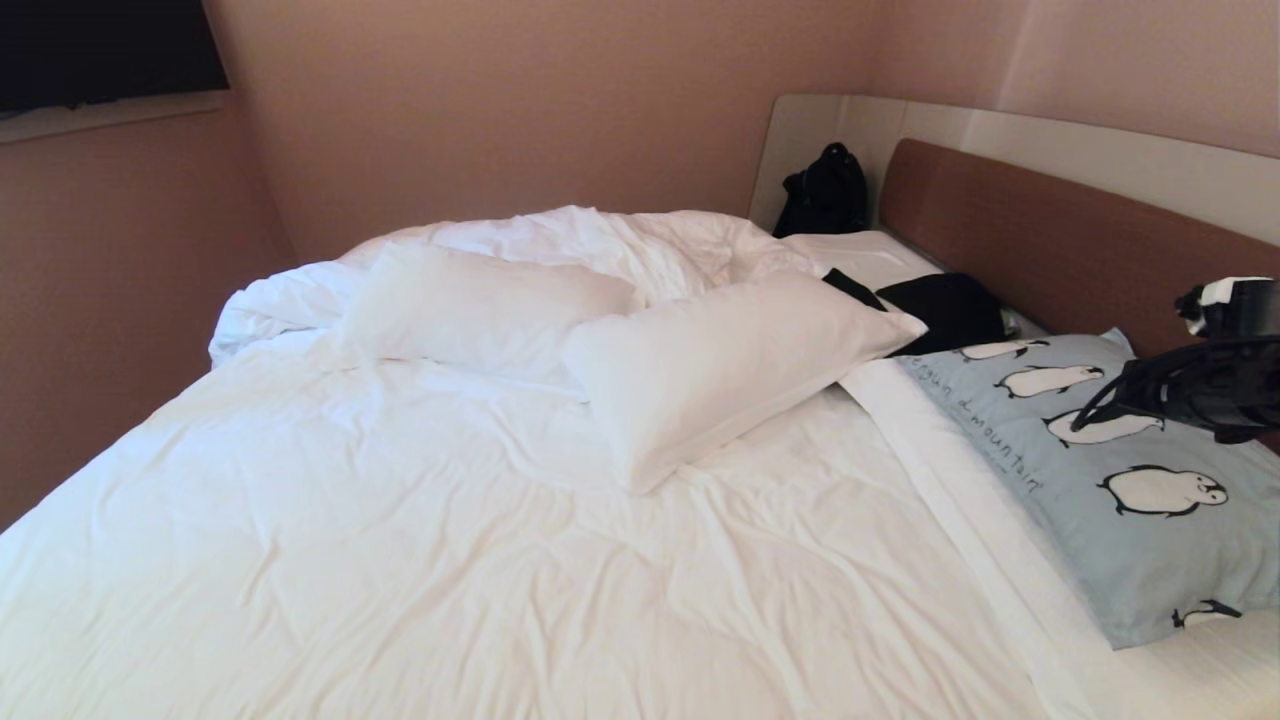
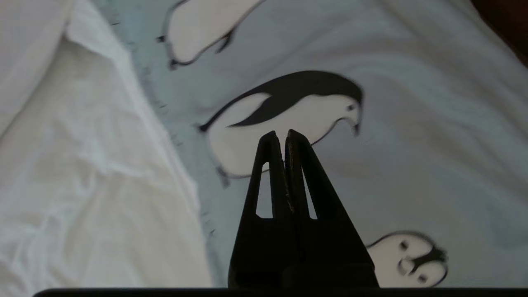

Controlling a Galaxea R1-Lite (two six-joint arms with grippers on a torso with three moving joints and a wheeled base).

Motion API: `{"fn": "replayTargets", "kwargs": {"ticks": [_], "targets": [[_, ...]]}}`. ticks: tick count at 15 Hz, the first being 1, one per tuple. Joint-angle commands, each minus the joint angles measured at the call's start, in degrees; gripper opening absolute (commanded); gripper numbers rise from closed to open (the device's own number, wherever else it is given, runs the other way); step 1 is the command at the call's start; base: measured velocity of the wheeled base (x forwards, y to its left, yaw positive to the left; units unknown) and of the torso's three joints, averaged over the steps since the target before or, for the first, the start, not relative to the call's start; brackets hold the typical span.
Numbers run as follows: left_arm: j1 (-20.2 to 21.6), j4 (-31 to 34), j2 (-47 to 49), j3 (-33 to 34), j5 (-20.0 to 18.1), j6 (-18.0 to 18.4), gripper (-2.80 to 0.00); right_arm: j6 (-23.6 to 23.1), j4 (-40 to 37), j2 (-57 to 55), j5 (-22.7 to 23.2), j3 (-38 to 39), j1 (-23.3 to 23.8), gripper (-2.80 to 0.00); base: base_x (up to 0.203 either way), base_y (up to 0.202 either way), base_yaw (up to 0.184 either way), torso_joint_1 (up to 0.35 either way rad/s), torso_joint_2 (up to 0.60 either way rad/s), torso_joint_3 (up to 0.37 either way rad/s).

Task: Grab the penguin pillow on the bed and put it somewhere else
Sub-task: Pick up the pillow

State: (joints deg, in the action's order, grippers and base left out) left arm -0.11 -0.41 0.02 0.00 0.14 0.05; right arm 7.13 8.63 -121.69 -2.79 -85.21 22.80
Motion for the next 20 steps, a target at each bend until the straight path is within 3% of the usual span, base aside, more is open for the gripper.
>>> {"fn": "replayTargets", "kwargs": {"ticks": [1,2,3,12,20], "targets": [[0.02,-0.02,-0.02,0.0,0.04,-0.05,-2.8,0.07,-0.81,-4.09,0.05,-2.9,2.39,-2.8,0.0,0.0,0.0,0.0,0.0,0.0],[0.02,-0.02,-0.02,0.0,0.04,-0.05,-2.8,0.16,-1.31,-4.52,0.09,-3.22,2.96,-2.8,0.0,0.0,0.0,0.0,0.0,0.0],[0.02,-0.02,-0.02,0.0,0.04,-0.05,-2.8,0.16,-1.34,-4.95,0.45,-3.43,3.2,0.0,0.0,0.0,0.0,0.0,0.0,0.0],[0.02,-0.02,-0.02,0.0,0.04,-0.05,-2.8,0.42,-8.59,-6.93,0.68,-7.07,3.39,0.0,0.0,0.0,0.0,0.0,0.0,0.0],[0.02,-0.02,-0.02,0.0,0.04,0.04,-2.8,0.96,-13.49,-16.96,0.12,-13.85,3.77,0.0,0.0,0.0,0.0,0.0,0.0,0.0]]}}
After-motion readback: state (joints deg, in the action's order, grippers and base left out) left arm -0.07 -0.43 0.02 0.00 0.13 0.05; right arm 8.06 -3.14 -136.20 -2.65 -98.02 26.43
